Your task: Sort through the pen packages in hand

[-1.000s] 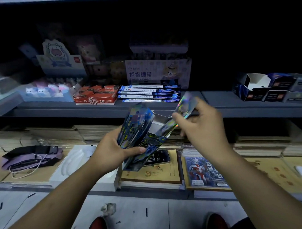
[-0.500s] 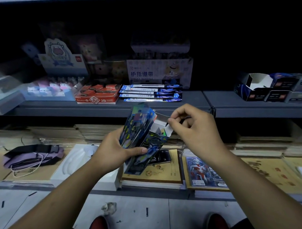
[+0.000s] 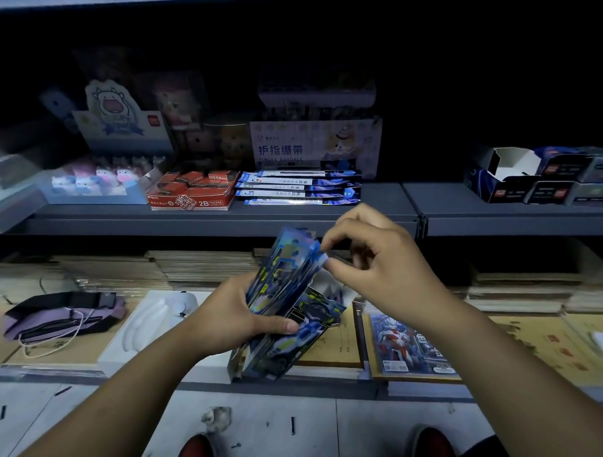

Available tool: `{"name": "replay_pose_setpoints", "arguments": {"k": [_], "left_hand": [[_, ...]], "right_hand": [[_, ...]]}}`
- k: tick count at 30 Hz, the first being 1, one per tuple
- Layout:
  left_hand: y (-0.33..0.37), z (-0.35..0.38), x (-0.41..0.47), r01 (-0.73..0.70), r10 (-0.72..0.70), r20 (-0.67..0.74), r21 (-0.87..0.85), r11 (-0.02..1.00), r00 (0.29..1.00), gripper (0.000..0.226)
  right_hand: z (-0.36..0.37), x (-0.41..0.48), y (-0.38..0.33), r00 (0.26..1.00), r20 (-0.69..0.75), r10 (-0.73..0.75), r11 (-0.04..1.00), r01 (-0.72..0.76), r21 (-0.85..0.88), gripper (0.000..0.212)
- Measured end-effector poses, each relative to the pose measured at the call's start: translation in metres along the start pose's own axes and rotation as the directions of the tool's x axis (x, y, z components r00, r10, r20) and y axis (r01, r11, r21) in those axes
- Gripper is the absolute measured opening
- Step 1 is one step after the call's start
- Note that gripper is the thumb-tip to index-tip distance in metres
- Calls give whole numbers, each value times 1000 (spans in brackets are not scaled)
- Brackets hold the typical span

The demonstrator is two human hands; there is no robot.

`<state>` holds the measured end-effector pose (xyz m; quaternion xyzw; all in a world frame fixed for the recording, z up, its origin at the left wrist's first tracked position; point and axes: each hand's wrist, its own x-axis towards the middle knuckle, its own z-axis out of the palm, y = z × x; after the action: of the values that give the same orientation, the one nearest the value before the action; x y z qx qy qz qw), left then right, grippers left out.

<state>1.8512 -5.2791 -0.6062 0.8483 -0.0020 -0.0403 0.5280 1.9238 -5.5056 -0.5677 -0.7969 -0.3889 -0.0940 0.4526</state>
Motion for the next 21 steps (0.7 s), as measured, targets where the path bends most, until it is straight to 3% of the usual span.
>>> {"name": "replay_pose_setpoints", "arguments": {"k": [4,9,13,15,18,21], "left_hand": [[3,2,-3,19,-20,51,28,999,999,31],[4,2,-3,48,-47,38,-29,998,998,34],[4,2,-2,64,-62,47,-44,997,997,40],[4,2,-2,69,-67,44,-49,996,997,40],[4,3,-2,64,-62,43,-53,997,997,38],[5,3,-3,56,-53,55,-57,997,997,37]], "right_hand": [[-4,1,4,993,115,-24,994,36,-101,19],[-8,4,6,997,50,-64,998,65,-25,14],[-18,9,7,989,-136,-65,991,79,107,13],[-20,9,6,989,-150,-17,974,50,222,14],[-18,8,0,993,-39,108,848,-72,525,23],[-14,7,-2,982,98,161,739,-186,648,44]]}}
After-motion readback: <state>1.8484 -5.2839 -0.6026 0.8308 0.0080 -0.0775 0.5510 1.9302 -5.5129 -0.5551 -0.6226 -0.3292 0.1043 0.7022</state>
